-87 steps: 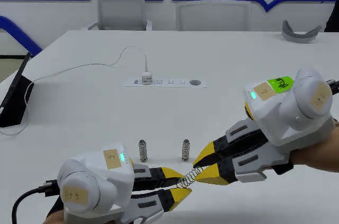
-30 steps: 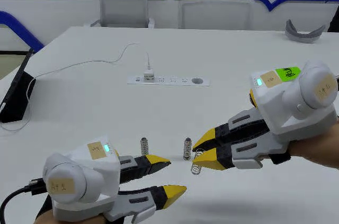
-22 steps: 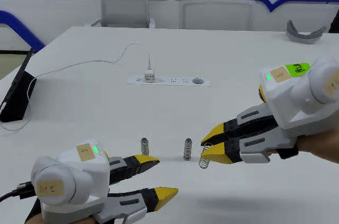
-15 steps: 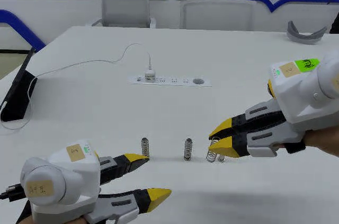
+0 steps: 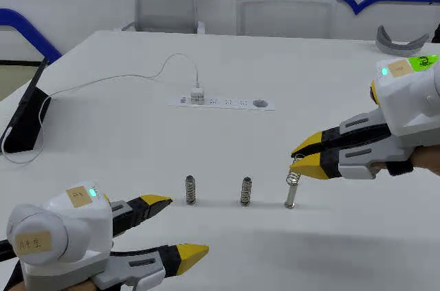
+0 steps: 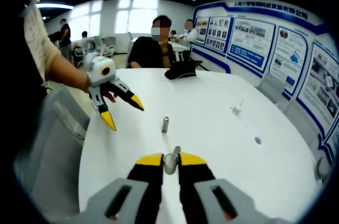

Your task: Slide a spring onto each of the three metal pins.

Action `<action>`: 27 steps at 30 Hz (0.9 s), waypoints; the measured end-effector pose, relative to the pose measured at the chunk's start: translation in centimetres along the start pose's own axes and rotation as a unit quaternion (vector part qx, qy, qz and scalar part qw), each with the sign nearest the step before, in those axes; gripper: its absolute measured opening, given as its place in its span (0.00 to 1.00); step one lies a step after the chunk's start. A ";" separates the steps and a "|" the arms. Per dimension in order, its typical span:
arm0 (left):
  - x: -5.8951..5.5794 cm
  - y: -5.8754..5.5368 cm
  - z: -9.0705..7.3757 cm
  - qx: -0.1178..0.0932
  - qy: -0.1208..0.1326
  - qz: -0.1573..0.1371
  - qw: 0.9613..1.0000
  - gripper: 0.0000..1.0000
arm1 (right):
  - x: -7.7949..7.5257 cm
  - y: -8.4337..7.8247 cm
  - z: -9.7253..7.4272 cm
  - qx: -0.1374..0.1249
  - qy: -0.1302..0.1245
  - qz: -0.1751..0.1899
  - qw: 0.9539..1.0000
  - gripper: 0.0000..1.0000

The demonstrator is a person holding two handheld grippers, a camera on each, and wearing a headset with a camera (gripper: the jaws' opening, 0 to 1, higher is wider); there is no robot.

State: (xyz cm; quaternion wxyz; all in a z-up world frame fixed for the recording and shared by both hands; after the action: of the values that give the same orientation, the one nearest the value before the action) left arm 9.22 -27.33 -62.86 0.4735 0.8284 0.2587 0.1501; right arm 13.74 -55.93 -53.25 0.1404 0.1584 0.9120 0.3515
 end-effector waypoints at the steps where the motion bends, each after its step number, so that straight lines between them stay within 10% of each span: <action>1: 0.0 0.0 0.0 0.000 0.000 -0.001 1.000 0.59 | -0.2 -0.1 0.0 0.001 -0.001 0.003 1.000 0.12; 27: 0.4 -0.3 -0.4 0.001 0.012 -0.013 1.000 0.67 | -3.0 -2.4 2.8 0.038 -0.022 0.048 0.998 0.12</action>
State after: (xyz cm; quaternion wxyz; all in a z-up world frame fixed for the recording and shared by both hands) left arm 9.26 -26.64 -62.90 0.4714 0.8236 0.2753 0.1539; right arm 17.07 -57.17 -56.46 0.1372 0.2146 0.9128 0.3192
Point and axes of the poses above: the centre of the closed fingertips' face, and the gripper's own axes: z roughly forward along the fingers, x roughly to its left, y roughly out of its top, the point moved 10 cm from there along -z, roughly backward along the fingers, and after that the axes turned 11 degrees about x, right-handed, at the moved point
